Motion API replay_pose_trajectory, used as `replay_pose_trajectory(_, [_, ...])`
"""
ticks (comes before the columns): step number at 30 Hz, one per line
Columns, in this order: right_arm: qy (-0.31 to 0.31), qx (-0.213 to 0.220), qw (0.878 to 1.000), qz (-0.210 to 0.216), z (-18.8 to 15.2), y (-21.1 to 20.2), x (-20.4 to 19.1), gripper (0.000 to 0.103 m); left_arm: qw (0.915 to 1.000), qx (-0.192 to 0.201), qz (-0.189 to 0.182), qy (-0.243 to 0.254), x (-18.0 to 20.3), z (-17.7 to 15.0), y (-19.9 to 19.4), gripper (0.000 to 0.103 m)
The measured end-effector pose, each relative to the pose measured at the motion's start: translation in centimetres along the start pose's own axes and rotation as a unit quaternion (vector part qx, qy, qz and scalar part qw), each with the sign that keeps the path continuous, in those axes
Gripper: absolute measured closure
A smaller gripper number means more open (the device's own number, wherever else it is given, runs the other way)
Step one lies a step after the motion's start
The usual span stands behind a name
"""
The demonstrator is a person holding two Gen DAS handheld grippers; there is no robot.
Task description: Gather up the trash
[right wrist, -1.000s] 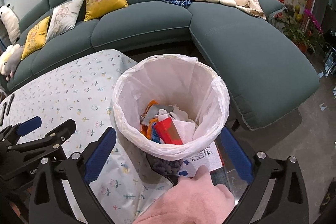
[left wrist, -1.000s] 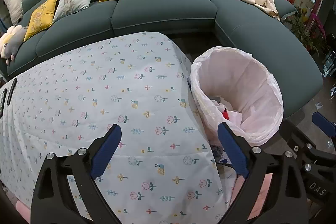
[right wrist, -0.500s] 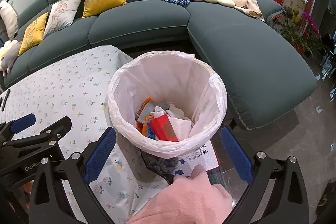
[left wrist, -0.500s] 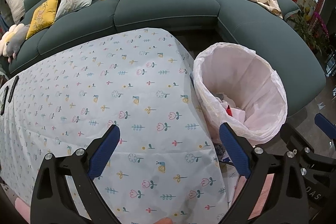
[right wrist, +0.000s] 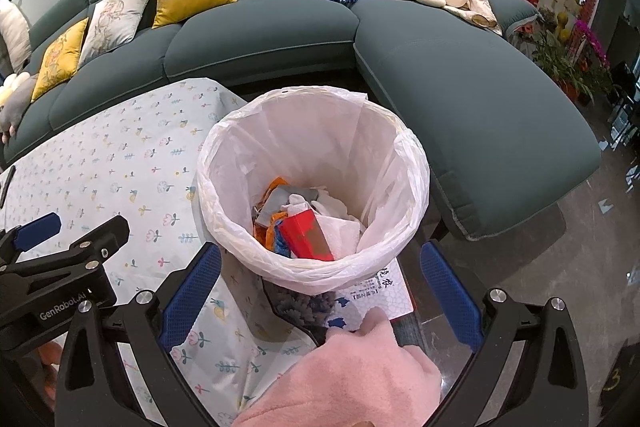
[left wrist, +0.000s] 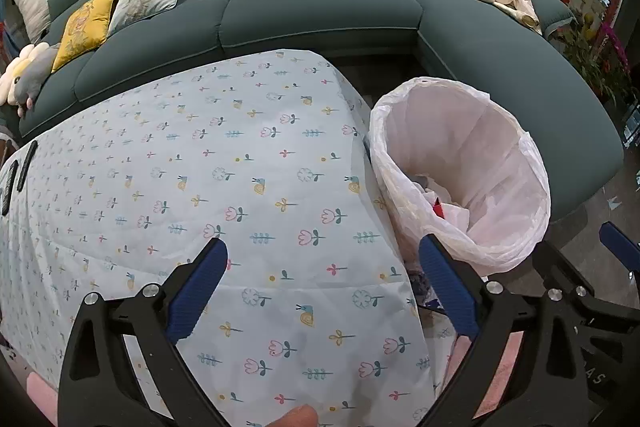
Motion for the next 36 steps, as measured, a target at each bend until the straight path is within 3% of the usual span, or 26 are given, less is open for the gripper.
replay_pose_trajectory(36, [0.002, -0.007, 1.000, -0.009, -1.1, 0.4, 0.6, 0.007, 0.9996, 0.010, 0.027, 0.001, 0.3, -0.4, -0.5, 0.009])
Point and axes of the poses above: each gripper's, at about its wrist camera, not at the fingertips, and y roughly the way its jaws point, x to its right, z to its top, the point moved 8 cm from there along y, roughly the way its jaws point
